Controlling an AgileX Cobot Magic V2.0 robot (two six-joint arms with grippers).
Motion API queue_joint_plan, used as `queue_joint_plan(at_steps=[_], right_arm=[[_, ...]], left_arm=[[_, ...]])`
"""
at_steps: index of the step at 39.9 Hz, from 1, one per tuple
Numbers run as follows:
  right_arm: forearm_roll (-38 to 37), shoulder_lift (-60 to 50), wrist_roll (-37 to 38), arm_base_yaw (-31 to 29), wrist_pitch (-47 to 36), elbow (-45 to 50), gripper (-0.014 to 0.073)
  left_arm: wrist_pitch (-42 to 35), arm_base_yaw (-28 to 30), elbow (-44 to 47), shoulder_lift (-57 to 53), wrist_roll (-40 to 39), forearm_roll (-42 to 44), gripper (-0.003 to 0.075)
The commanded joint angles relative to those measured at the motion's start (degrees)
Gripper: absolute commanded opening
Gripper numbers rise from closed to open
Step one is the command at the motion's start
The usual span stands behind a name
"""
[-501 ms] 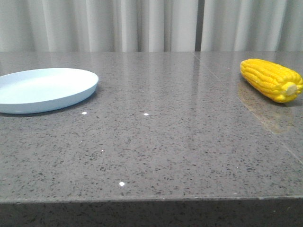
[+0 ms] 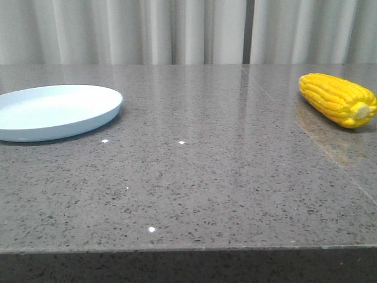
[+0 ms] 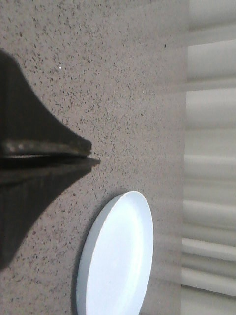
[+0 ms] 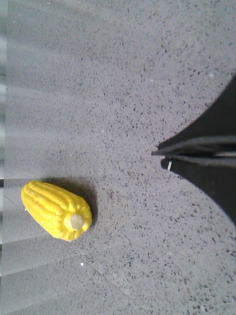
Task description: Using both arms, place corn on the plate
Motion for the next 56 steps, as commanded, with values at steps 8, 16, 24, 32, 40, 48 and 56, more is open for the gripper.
queue_joint_plan(at_steps=[8,16,24,32,40,48,56], right_arm=[[0.08,-0.95,-0.42,-0.31,-4.27,-0.22,-0.0069],[0.08,-0.95,-0.42,-0.31,-4.27,-0.22,-0.0069],[0.08,-0.95,-0.42,-0.31,-4.27,-0.22,-0.0069],[0.08,-0.95,-0.42,-0.31,-4.27,-0.22,-0.0069],[1.29,-0.95,-0.42,-0.31,-5.71,-0.28,-0.0069],[1.41,-0.95,-0.42,-0.20,-8.54,-4.53,-0.0068],[1.41,-0.15,-0.42,-0.20,-0.01,-16.83,-0.0068]], left_arm=[[-4.67,0.05,0.19,-1.16,0.00,0.00,-0.0020],[-4.67,0.05,0.19,-1.16,0.00,0.00,-0.0020],[-4.67,0.05,0.19,-1.16,0.00,0.00,-0.0020],[-4.88,0.05,0.19,-1.16,0.00,0.00,-0.0020],[-7.55,0.05,0.19,-1.16,0.00,0.00,-0.0020],[-18.15,0.05,-3.04,-1.16,0.00,0.00,-0.0020],[-10.14,0.05,-14.54,0.82,0.00,2.61,-0.0020]])
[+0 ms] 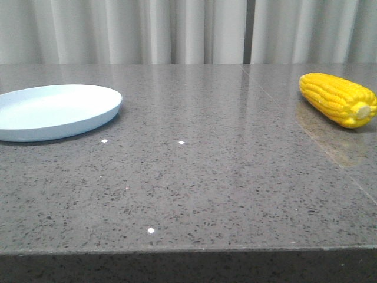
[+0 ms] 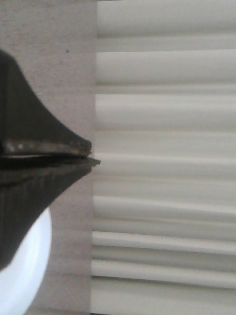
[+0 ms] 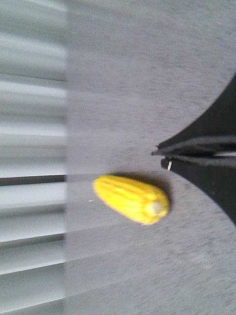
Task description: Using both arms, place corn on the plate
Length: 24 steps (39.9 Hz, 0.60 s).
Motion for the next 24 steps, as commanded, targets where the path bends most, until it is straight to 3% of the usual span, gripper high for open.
queue_joint_plan(at_steps=[1,7,19,21,24], right_arm=[[0.17,0.33,-0.42,-0.20,0.44,-7.79,-0.0068],[0.17,7.29,-0.42,-0.20,5.33,-16.35,-0.0060],[0.77,16.10,-0.42,-0.20,5.31,-20.87,-0.0051],[0.77,16.10,-0.42,-0.20,5.28,-20.87,-0.0015],[0.77,16.10,-0.42,-0.20,5.28,-20.87,0.0112]], left_arm=[[1.86,0.05,-7.65,1.80,0.00,2.17,-0.0020],[8.68,0.05,-15.49,9.84,0.00,4.46,-0.0020],[8.99,0.05,-18.37,18.43,0.00,4.46,-0.0016],[8.71,0.05,-18.37,18.43,0.00,4.46,0.0013],[8.48,0.05,-18.37,18.43,0.00,4.46,0.0160]])
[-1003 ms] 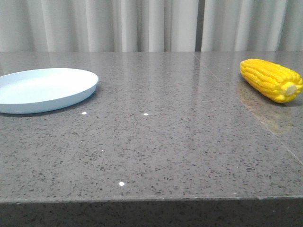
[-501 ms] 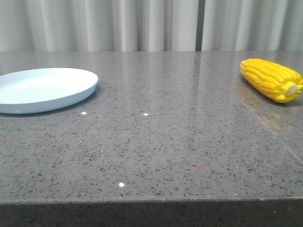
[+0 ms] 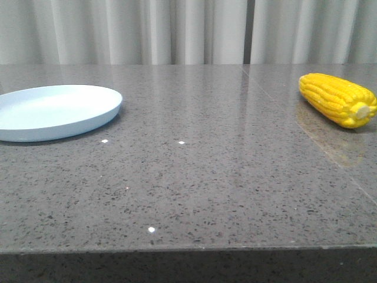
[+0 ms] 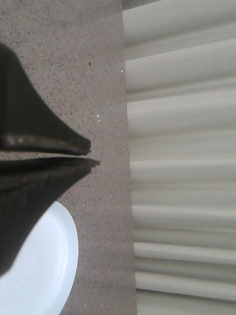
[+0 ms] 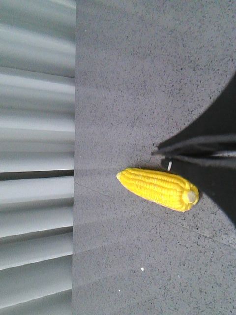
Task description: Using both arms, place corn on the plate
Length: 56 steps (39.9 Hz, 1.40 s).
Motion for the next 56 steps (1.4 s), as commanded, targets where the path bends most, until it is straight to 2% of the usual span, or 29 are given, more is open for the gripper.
queue_joint_plan(at_steps=[1,2,5,7,9,11,21,28,38,46,56], right_arm=[[0.34,0.98,-0.42,-0.20,-4.25,-2.04,0.0175],[0.34,0.98,-0.42,-0.20,-4.25,-2.04,0.0243],[0.34,0.98,-0.42,-0.20,-4.25,-2.04,0.0449],[0.34,0.98,-0.42,-0.20,-4.25,-2.04,0.0545],[0.34,0.98,-0.42,-0.20,-4.25,-2.04,0.0610],[0.34,0.98,-0.42,-0.20,-4.25,-2.04,0.0645],[0.34,0.98,-0.42,-0.20,-4.20,-2.04,0.0645],[0.34,0.98,-0.42,-0.20,-4.20,-2.04,0.0645],[0.34,0.98,-0.42,-0.20,-4.20,-2.04,0.0645],[0.34,0.98,-0.42,-0.20,-4.20,-2.04,0.0645],[0.34,0.98,-0.42,-0.20,-4.22,-1.78,0.0645]], left_arm=[[-5.05,0.05,-2.12,0.83,0.00,0.21,0.0215],[-5.17,0.05,-2.12,0.83,0.00,0.21,0.0312],[-5.53,0.05,-2.12,0.83,0.00,0.21,0.0510],[-5.53,0.05,-2.12,0.83,0.00,0.21,0.0587],[-5.53,0.05,-2.12,0.83,0.00,0.21,0.0620],[-5.53,0.05,-2.12,0.83,0.00,0.21,0.0620],[-6.65,-0.07,-2.12,1.10,0.00,-0.29,0.0619],[-5.04,-0.18,-5.22,8.97,0.00,-0.42,0.0619],[8.79,-0.32,-18.88,30.43,0.00,-1.29,0.0619],[18.68,-4.91,-31.66,46.58,0.00,-1.29,0.0619],[35.82,-5.91,-46.78,63.96,0.00,-3.09,0.0618]])
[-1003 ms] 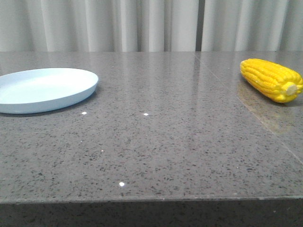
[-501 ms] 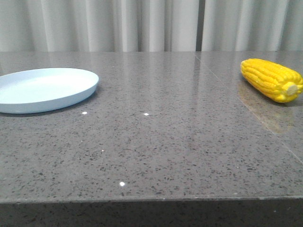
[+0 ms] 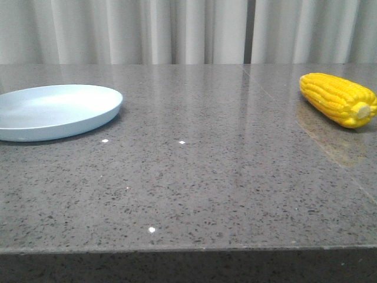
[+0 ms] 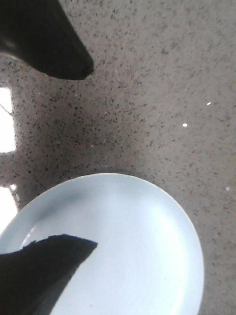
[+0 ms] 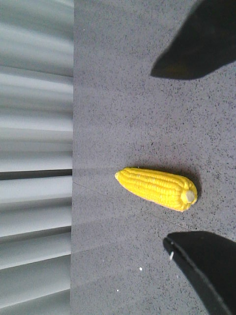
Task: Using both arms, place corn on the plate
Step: 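Lower the left gripper to the pale blue plate's rim and grasp it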
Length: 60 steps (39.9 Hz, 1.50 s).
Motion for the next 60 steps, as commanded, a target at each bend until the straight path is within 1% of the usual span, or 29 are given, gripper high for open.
queue_joint_plan(at_steps=[1,4,7,15,24,26,29,32,47,49,51,57,60], right_arm=[[0.34,0.98,-0.42,-0.20,-4.37,-1.73,0.0645],[0.34,0.98,-0.42,-0.20,-4.35,-1.60,0.0645],[0.34,0.98,-0.42,-0.20,-4.35,-1.60,0.0645],[0.34,0.98,-0.42,-0.20,-4.35,-1.60,0.0645],[0.34,0.98,-0.42,-0.20,-4.35,-1.60,0.0645],[0.34,0.98,-0.42,-0.20,-4.35,-1.60,0.0645],[0.34,0.98,-0.42,-0.20,-4.35,-1.60,0.0645],[0.34,0.98,-0.42,-0.20,-4.35,-1.60,0.0645],[0.34,0.98,-0.42,-0.20,-4.35,-1.60,0.0645],[0.34,0.98,-0.42,-0.20,-4.35,-1.60,0.0645],[0.34,0.98,-0.42,-0.20,-4.35,-1.60,0.0645],[0.34,0.98,-0.42,-0.20,-4.35,-1.60,0.0645],[0.34,0.98,-0.42,-0.20,-4.35,-1.60,0.0645]], left_arm=[[4.51,-0.34,-6.89,4.72,0.00,-1.81,0.0618],[6.90,-0.34,-9.65,8.63,0.00,-3.47,0.0609],[7.42,-0.34,-10.84,11.57,0.00,-3.92,0.0560],[8.07,-0.34,-10.93,15.32,0.00,-4.67,0.0365],[7.96,-0.43,-10.93,15.69,0.00,-5.31,0.0144],[7.96,-0.43,-10.93,15.73,0.00,-5.31,0.0104],[7.78,-0.43,-10.93,15.82,0.00,-5.66,0.0063],[7.56,-0.43,-10.93,16.06,0.00,-5.91,0.0048],[8.01,-0.43,-10.93,18.21,0.00,-7.22,0.0045],[8.01,-0.43,-10.93,18.21,0.59,-7.22,0.0030],[7.88,-0.43,-10.93,18.09,0.52,-7.22,-0.0015],[7.25,-0.43,-11.02,16.90,1.01,-7.22,-0.0020],[5.96,-0.43,-11.06,15.53,1.01,-8.99,-0.0020]])
